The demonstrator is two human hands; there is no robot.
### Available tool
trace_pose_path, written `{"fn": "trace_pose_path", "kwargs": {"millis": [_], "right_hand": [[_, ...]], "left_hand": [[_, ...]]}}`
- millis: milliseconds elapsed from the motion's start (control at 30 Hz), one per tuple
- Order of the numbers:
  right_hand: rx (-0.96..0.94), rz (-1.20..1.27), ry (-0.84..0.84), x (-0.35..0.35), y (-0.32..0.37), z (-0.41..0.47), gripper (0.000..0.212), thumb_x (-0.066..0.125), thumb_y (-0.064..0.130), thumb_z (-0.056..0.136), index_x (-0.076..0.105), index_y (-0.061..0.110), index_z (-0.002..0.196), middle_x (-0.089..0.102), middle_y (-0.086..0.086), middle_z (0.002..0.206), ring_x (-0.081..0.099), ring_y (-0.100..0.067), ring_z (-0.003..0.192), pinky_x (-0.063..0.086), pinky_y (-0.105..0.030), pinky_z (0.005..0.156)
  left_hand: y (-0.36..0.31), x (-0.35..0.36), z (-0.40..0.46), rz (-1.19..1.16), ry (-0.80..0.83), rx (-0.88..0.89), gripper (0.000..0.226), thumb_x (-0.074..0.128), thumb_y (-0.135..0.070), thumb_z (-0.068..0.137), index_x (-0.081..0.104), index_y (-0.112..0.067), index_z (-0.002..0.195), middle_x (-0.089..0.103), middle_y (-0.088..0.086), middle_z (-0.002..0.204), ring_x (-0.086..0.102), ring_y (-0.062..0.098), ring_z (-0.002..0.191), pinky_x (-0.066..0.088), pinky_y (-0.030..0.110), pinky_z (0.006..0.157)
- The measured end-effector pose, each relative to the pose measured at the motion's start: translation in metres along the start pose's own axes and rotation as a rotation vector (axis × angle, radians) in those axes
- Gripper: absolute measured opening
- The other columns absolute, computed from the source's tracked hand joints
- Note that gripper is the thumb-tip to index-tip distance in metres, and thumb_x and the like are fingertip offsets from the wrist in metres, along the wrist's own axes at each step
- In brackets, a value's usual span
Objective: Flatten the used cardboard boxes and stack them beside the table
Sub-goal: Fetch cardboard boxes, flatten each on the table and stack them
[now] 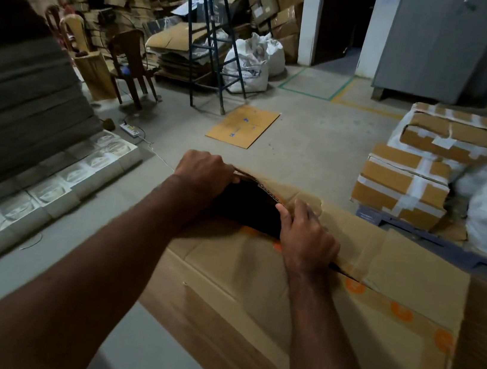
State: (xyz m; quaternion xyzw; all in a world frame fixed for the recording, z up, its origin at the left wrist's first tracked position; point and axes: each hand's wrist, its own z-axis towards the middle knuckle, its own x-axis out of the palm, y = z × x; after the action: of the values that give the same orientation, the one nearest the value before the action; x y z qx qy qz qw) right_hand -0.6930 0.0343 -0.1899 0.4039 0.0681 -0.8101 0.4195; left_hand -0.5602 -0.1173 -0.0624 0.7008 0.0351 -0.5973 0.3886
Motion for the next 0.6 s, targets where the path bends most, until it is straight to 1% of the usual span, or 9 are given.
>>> {"fn": "trace_pose_path", "kwargs": {"millis": [133,200,267,367,433,533,567,600], "right_hand": [[0.005,0.013,0.020,-0.003,0.000,-0.002,0.049,0.048,0.063,0.099,0.068,0.019,0.089,0.071,0.000,0.078,0.065,-0.027,0.057,0.040,-0.024,0.052],[0.002,-0.001,0.034,-0.002,0.001,-0.003,0.049,0.047,0.063,0.100,0.069,0.020,0.091,0.072,0.000,0.080,0.065,-0.029,0.058,0.035,-0.024,0.053],[-0.015,-0.011,0.055,-0.002,0.001,-0.002,0.049,0.045,0.062,0.101,0.069,0.020,0.095,0.072,-0.001,0.081,0.065,-0.029,0.059,0.027,-0.025,0.055],[-0.023,-0.038,0.092,-0.002,0.002,-0.002,0.051,0.041,0.062,0.103,0.068,0.020,0.098,0.072,-0.001,0.082,0.066,-0.029,0.062,0.026,-0.026,0.058],[-0.031,-0.042,0.109,0.000,0.002,0.000,0.050,0.041,0.061,0.103,0.067,0.018,0.099,0.072,-0.003,0.081,0.066,-0.029,0.061,0.027,-0.026,0.058],[-0.017,-0.060,0.158,0.001,0.004,0.002,0.053,0.036,0.061,0.104,0.066,0.017,0.099,0.069,-0.005,0.077,0.064,-0.029,0.057,0.030,-0.026,0.055],[-0.035,-0.067,0.168,0.001,0.004,-0.001,0.054,0.034,0.061,0.104,0.065,0.017,0.099,0.069,-0.005,0.078,0.064,-0.030,0.057,0.033,-0.027,0.054],[-0.076,-0.070,0.178,0.001,0.003,-0.006,0.053,0.034,0.060,0.103,0.065,0.017,0.100,0.071,-0.007,0.083,0.065,-0.031,0.061,0.037,-0.029,0.053]], "left_hand": [[0.034,0.004,-0.004,0.027,-0.040,0.026,0.048,0.022,-0.057,0.107,0.054,-0.024,0.122,0.069,0.004,0.105,0.068,0.027,0.092,0.039,0.033,0.065],[0.048,0.015,-0.003,0.010,-0.065,0.023,0.049,0.020,-0.058,0.106,0.052,-0.025,0.123,0.068,0.003,0.105,0.068,0.027,0.090,0.039,0.032,0.065],[0.061,0.029,-0.001,-0.037,-0.104,-0.004,0.055,0.016,-0.061,0.102,0.051,-0.025,0.123,0.069,0.005,0.104,0.068,0.029,0.089,0.038,0.032,0.065],[0.078,0.048,0.003,-0.101,-0.123,-0.052,0.068,0.005,-0.067,0.092,0.050,-0.027,0.124,0.070,0.006,0.103,0.067,0.031,0.089,0.038,0.033,0.066],[0.087,0.058,0.006,-0.153,-0.119,-0.087,0.063,0.008,-0.066,0.094,0.050,-0.029,0.125,0.069,0.006,0.103,0.066,0.030,0.088,0.039,0.034,0.068],[0.094,0.074,0.014,-0.219,-0.090,-0.175,0.040,0.024,-0.056,0.106,0.051,-0.035,0.126,0.068,0.004,0.111,0.065,0.030,0.093,0.041,0.037,0.071],[0.096,0.080,0.016,-0.276,-0.052,-0.233,0.040,0.026,-0.056,0.106,0.053,-0.036,0.126,0.067,0.004,0.114,0.064,0.031,0.097,0.040,0.037,0.073],[0.103,0.092,0.018,-0.359,0.001,-0.307,0.045,0.025,-0.060,0.105,0.057,-0.035,0.126,0.067,0.005,0.115,0.064,0.032,0.101,0.041,0.038,0.075]]}}
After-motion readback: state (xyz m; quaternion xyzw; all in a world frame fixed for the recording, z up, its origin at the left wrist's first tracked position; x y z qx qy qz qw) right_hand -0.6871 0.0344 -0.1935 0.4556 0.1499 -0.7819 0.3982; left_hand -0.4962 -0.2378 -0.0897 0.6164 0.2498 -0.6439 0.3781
